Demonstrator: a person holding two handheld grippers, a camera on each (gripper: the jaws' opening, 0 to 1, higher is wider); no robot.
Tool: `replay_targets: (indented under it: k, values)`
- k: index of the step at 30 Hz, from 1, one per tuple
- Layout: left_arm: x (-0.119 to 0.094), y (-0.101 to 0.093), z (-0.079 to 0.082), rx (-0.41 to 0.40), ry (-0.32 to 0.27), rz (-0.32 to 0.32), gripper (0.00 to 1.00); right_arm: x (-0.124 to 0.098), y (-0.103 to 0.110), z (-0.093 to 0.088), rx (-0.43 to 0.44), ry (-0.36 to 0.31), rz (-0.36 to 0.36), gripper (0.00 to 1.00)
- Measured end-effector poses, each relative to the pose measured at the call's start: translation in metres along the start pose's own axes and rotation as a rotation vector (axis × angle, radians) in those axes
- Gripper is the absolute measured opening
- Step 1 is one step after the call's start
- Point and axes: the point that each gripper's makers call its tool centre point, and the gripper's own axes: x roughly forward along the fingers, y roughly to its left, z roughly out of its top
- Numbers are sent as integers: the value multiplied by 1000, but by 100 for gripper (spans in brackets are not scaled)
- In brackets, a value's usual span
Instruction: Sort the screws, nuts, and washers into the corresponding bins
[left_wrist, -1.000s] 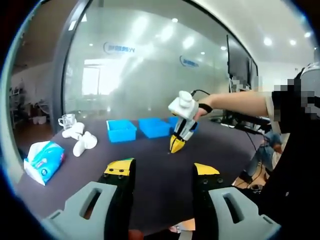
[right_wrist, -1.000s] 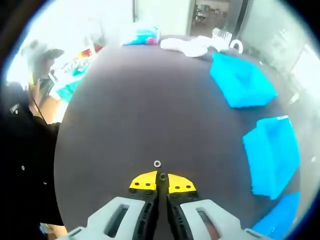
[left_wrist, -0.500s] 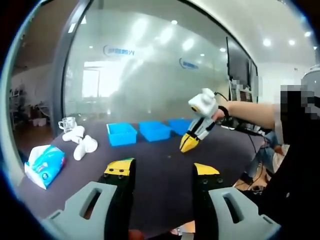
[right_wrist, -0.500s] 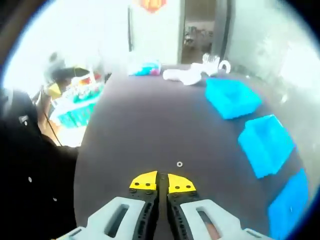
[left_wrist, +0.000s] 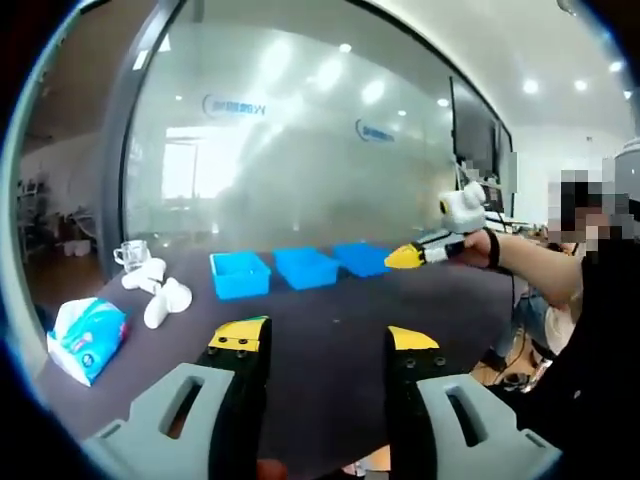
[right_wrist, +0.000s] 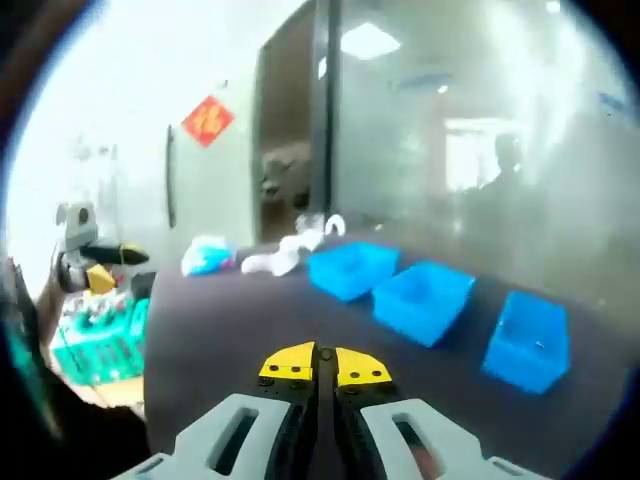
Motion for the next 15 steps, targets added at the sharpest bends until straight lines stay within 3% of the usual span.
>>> replay_targets:
  k: [4, 9, 15]
  values:
    - [0, -1, 3, 4, -4, 0, 41, -12, -2, 7, 7, -109, -80, 3]
    - [1, -3, 5, 11, -6, -3, 41, -15, -3, 10, 47, -160, -121, 3]
    - [0, -5, 6, 11, -6, -3, 41, -4, -15, 28, 57, -200, -157, 3]
